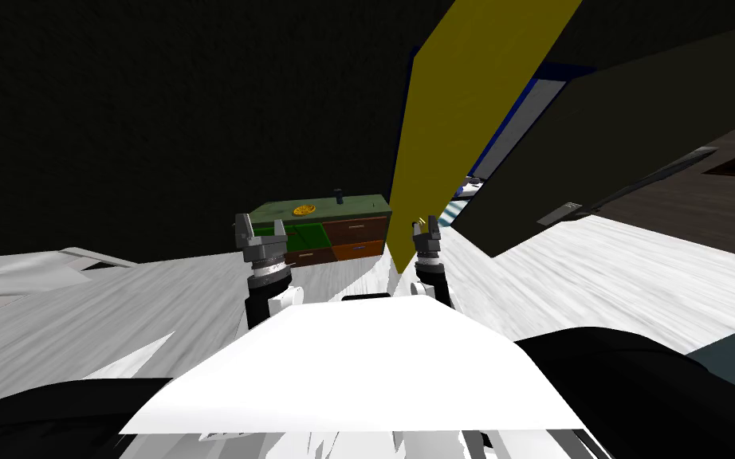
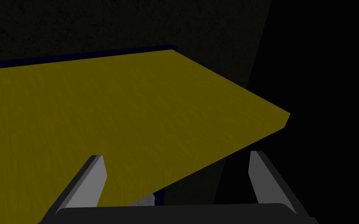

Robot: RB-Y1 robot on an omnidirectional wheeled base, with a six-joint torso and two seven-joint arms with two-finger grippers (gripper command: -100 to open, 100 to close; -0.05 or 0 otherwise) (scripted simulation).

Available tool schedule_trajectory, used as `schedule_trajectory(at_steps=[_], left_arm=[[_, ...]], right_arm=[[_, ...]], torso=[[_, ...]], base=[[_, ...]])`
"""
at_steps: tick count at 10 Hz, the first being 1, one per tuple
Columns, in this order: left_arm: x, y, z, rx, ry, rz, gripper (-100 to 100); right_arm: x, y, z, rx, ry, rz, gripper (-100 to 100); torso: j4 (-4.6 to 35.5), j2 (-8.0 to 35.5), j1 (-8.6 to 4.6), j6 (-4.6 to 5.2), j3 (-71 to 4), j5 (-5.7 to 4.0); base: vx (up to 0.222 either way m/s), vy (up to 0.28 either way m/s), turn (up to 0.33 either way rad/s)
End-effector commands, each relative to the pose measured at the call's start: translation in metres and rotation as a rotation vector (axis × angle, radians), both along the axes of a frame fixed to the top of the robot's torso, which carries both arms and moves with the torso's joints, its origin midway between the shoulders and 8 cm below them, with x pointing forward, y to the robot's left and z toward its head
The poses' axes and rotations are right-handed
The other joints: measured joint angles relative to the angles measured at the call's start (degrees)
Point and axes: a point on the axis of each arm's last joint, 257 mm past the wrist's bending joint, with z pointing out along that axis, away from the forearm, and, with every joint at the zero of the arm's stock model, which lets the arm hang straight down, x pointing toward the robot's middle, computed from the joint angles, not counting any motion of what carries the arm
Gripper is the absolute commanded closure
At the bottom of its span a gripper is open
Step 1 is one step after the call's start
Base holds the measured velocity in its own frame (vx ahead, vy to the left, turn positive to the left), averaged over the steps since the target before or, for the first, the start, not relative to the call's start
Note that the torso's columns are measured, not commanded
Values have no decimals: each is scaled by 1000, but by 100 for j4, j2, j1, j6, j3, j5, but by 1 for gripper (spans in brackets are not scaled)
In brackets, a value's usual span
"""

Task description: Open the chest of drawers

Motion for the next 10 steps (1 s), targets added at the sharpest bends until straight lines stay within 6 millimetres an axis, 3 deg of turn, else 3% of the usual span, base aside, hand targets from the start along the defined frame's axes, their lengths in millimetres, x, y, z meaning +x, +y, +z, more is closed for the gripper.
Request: schedule_trajectory(at_steps=[1, 9, 10], left_arm=[[0, 0, 0, 0, 0, 0, 0], [0, 0, 0, 0, 0, 0, 0], [4, -3, -5, 28, 16, -14, -100]], right_arm=[[0, 0, 0, 0, 0, 0, 0], [0, 0, 0, 0, 0, 0, 0], [0, 0, 0, 0, 0, 0, 0]], torso=[[235, 232, 0, 0, -467, 0], [3537, 3539, 0, 0, -7073, 0], [3960, 3962, 0, 0, -7919, 0]], base=[[0, 0, 0], [0, 0, 0], [23, -6, -6]])
